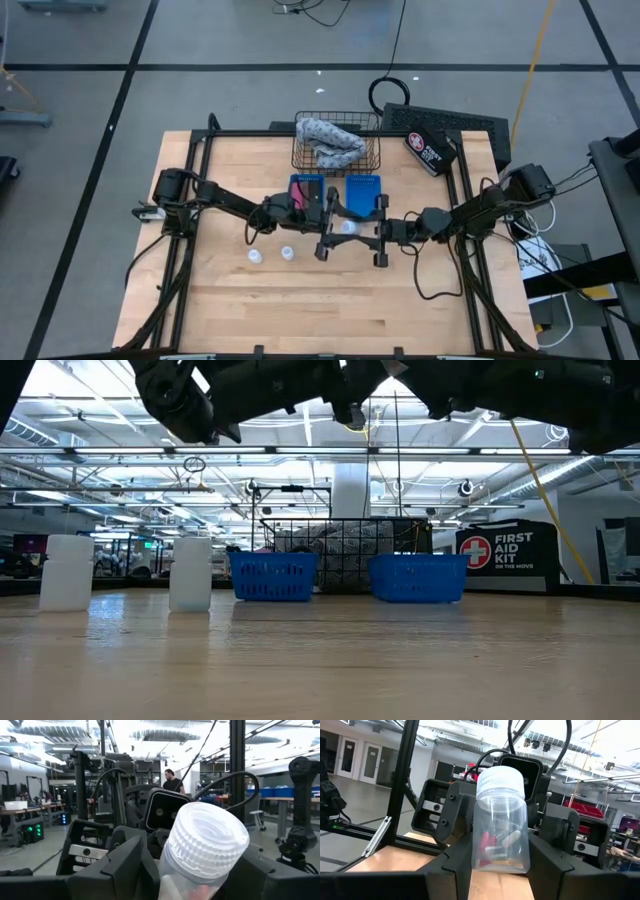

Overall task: Pick & Place Medicine items
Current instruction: Put the bottom white pill bottle into the right blue bin

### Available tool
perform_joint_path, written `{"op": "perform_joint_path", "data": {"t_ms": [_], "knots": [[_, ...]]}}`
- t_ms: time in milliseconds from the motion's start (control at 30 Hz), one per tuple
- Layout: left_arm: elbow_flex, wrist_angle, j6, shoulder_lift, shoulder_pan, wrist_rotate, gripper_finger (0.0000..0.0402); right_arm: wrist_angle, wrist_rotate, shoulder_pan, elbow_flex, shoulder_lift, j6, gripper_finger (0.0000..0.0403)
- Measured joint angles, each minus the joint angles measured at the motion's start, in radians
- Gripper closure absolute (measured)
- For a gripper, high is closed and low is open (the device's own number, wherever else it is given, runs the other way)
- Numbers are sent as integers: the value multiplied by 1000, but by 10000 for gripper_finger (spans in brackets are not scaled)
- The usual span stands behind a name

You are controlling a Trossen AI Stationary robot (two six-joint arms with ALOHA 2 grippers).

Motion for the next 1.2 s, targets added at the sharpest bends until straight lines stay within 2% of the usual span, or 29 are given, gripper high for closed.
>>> {"op": "perform_joint_path", "data": {"t_ms": [300,367,467,567,700,833,933,1067,1200], "knots": [[-2,-5,8,0,1,-28,241,-2,40,-7,0,-4,-10,272],[-3,-12,-11,0,1,-55,251,-31,108,-5,0,-5,3,249],[-4,-62,-53,-16,11,-71,252,-110,207,10,-12,-29,29,191],[-1,-176,-62,-49,19,-71,252,-217,222,18,-19,-71,39,143],[-1,-338,-54,-86,21,-93,257,-364,286,18,-22,-147,117,114],[-2,-483,-45,-91,16,-147,257,-574,286,19,-23,-223,196,114],[-1,-532,-35,-91,7,-193,257,-678,313,17,-23,-279,215,122],[-5,-606,-35,-83,-9,-173,257,-770,315,16,-20,-340,209,132],[-3,-642,-36,-87,-25,-126,257,-885,233,17,12,-363,170,137]]}}
